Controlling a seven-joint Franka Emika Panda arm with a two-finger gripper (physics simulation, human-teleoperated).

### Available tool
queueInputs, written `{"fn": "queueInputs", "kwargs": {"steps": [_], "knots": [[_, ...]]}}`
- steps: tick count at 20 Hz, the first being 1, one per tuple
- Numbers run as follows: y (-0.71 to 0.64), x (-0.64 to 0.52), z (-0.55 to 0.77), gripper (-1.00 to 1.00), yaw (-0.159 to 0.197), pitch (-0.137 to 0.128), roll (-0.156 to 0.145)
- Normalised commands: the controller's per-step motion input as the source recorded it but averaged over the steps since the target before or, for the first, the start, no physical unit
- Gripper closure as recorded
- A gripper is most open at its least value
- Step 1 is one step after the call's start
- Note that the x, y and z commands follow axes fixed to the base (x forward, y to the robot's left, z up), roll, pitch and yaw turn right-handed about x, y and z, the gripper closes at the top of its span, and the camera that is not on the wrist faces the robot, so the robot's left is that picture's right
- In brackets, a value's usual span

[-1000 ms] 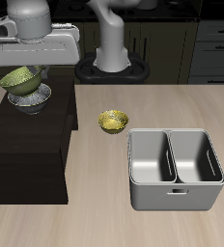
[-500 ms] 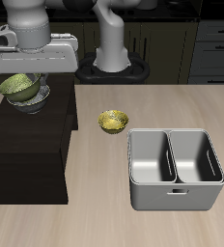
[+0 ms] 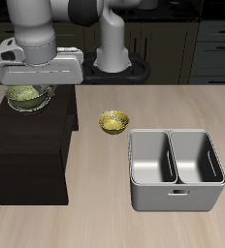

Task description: Stack the green bowl on the black bowl

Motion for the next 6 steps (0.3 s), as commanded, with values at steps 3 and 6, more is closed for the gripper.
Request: {"fn": "queueInputs", "kwargs": {"steps": [3,6], "knots": [[0.03,-0.04,-0.1,-1.0,-0.01,0.027,-0.01],[0.06,-0.15,0.26,-1.0,-0.013,-0.026,0.007]]}}
